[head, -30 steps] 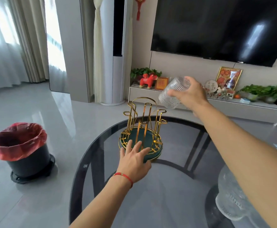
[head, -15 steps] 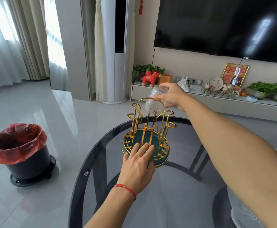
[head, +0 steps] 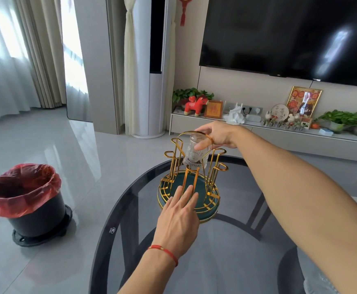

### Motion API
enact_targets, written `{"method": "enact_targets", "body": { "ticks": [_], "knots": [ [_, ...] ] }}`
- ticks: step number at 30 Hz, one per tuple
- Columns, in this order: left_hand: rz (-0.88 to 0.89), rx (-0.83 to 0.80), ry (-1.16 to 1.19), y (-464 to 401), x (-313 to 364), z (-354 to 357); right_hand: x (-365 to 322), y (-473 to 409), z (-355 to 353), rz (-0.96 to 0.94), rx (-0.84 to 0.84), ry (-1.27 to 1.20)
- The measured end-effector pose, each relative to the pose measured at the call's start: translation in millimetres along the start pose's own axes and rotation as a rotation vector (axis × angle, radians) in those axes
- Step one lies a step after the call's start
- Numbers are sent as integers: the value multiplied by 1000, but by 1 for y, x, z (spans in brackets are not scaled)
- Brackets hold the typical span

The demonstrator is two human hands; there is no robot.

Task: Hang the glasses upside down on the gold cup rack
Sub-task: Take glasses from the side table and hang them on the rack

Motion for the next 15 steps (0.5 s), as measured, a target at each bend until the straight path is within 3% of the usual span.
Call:
{"method": "enact_targets", "body": {
  "ticks": [3, 10, 15],
  "knots": [
    [-10, 18, 31, 0, -1, 0, 2, -2, 5, -44, -21, 77],
    [-23, 23, 52, -1, -4, 2, 7, 1, 0, -71, -15, -61],
    [-50, 50, 100, -1, -3, -7, 7, 13, -6, -107, 115, -16]
  ]
}}
Point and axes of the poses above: each hand's wrist, its own y-axis away from the middle knuckle, its own z-axis out of the palm, x = y × z, the point moved 10 cm from there along -y, towards the middle knuckle, and after that the axes turned 1 degree about x, right-handed, at the moved point
